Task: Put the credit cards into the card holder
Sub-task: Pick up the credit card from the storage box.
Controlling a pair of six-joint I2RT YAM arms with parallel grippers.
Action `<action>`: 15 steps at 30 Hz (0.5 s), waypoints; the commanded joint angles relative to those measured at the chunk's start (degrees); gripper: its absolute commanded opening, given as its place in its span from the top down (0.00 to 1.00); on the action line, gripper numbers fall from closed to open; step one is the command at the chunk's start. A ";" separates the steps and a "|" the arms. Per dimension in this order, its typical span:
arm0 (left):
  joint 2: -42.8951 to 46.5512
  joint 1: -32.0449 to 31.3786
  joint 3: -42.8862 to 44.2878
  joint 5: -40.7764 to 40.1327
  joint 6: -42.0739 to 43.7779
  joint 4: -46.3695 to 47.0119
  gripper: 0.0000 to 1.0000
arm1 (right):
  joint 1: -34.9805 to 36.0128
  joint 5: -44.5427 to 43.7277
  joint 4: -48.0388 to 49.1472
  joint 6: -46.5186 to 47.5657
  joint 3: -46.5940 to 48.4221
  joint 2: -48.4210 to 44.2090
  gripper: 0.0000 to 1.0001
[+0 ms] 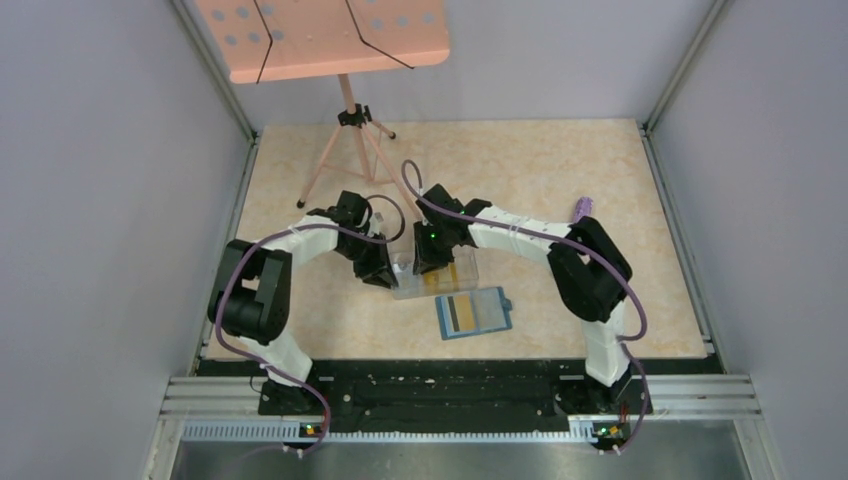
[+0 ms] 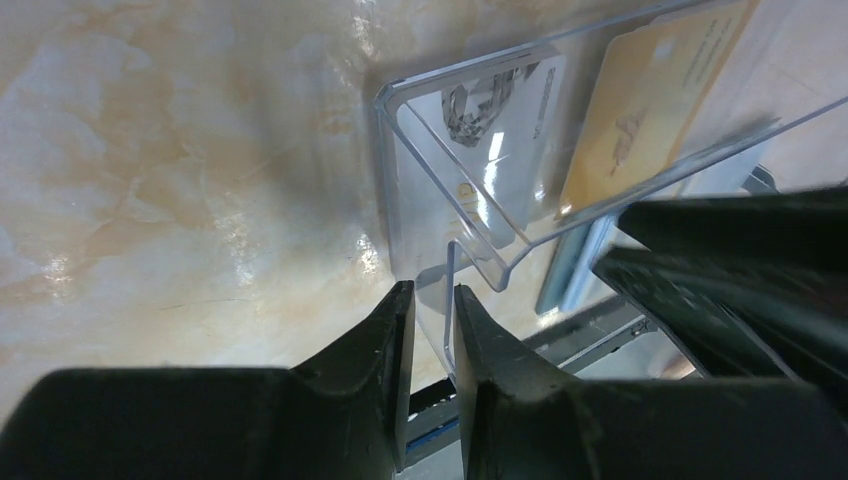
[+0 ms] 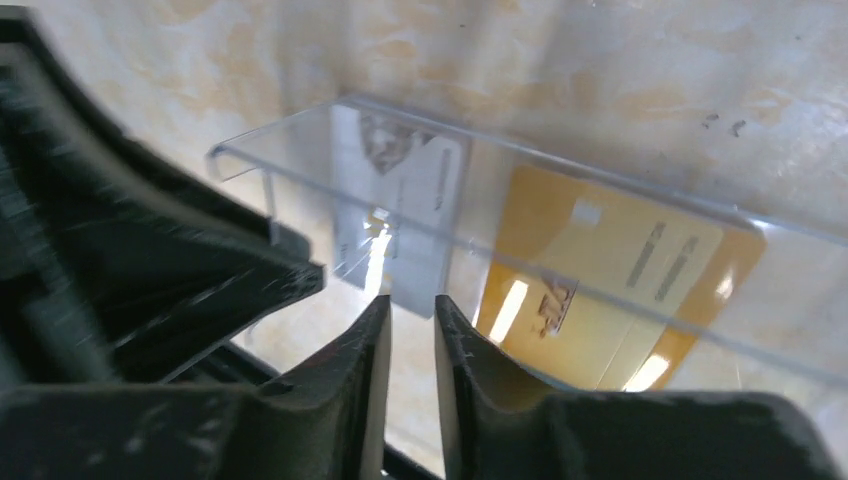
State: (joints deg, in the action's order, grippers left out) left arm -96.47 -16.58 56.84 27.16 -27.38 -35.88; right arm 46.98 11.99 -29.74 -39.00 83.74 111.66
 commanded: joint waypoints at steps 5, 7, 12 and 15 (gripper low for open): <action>1.60 -0.03 0.02 0.56 0.83 0.95 0.77 | 1.90 -2.40 -3.71 3.55 8.76 9.43 1.00; 1.59 -0.03 0.03 0.45 0.99 0.89 0.78 | 2.50 -4.64 -6.41 4.19 10.97 11.05 1.00; 1.13 -0.01 0.11 0.33 1.09 0.80 0.83 | 3.30 -9.53 -12.26 5.32 13.23 11.81 1.00; 0.74 -0.01 0.27 0.05 1.30 0.68 0.86 | 3.38 -10.88 -12.76 5.43 11.76 10.52 1.00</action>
State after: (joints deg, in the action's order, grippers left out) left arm -96.36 -16.53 56.69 27.40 -27.11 -35.94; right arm 49.78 5.48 -39.07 -34.89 94.65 122.98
